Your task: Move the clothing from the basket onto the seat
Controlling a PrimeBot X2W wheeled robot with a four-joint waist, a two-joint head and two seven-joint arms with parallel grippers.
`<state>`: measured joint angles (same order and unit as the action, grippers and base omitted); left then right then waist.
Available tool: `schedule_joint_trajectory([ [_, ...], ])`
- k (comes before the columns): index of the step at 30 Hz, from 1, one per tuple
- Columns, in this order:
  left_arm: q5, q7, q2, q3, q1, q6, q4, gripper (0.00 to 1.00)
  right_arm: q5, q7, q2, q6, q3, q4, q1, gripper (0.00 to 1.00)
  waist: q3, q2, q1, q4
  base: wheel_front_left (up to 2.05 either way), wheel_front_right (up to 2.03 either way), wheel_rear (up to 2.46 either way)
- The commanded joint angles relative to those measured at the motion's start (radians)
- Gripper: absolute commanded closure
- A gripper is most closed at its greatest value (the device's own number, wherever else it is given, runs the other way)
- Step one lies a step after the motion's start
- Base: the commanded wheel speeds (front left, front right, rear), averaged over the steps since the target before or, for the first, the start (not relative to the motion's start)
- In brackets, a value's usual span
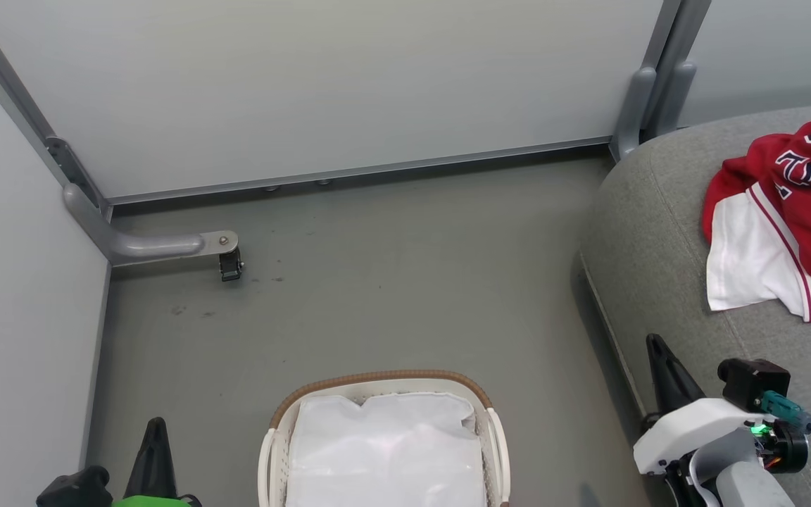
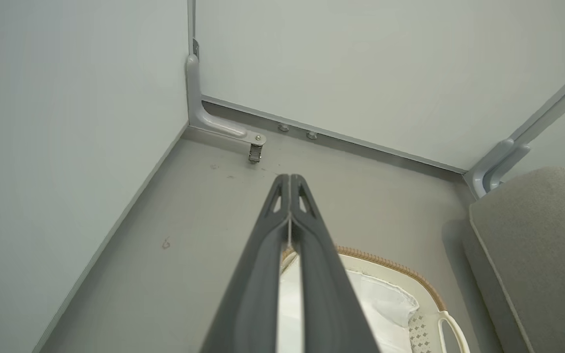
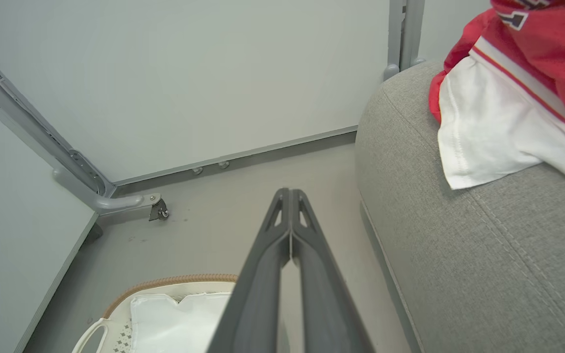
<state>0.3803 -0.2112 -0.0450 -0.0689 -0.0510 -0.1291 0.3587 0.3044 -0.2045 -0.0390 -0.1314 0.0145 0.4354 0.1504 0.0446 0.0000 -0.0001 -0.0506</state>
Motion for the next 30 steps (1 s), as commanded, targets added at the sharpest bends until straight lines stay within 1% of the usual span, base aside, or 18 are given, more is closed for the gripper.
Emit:
schedule_joint_trajectory([
  [1, 0.043, 0.009, -0.004, -0.007, 0.027, 0.0, -0.021, 1.0, 0.048, 0.009, -0.005, 0.0, 0.005, -0.025, 0.007, 1.0, 0.0, 0.0, 0.0001, 0.001, 0.0, 0.0, 0.0],
  [15, 0.273, 0.069, -0.005, -0.013, 0.054, -0.001, -0.041, 1.0, 0.292, 0.065, -0.007, 0.0, 0.021, -0.062, -0.005, 1.0, -0.005, 0.0, 0.0001, 0.007, 0.0, 0.0, 0.0],
  [30, 0.477, 0.123, -0.005, -0.02, 0.079, -0.001, -0.058, 1.0, 0.508, 0.119, -0.008, 0.0, 0.038, -0.091, -0.013, 1.0, -0.011, 0.0, 0.0001, 0.013, 0.0, 0.0, 0.0],
])
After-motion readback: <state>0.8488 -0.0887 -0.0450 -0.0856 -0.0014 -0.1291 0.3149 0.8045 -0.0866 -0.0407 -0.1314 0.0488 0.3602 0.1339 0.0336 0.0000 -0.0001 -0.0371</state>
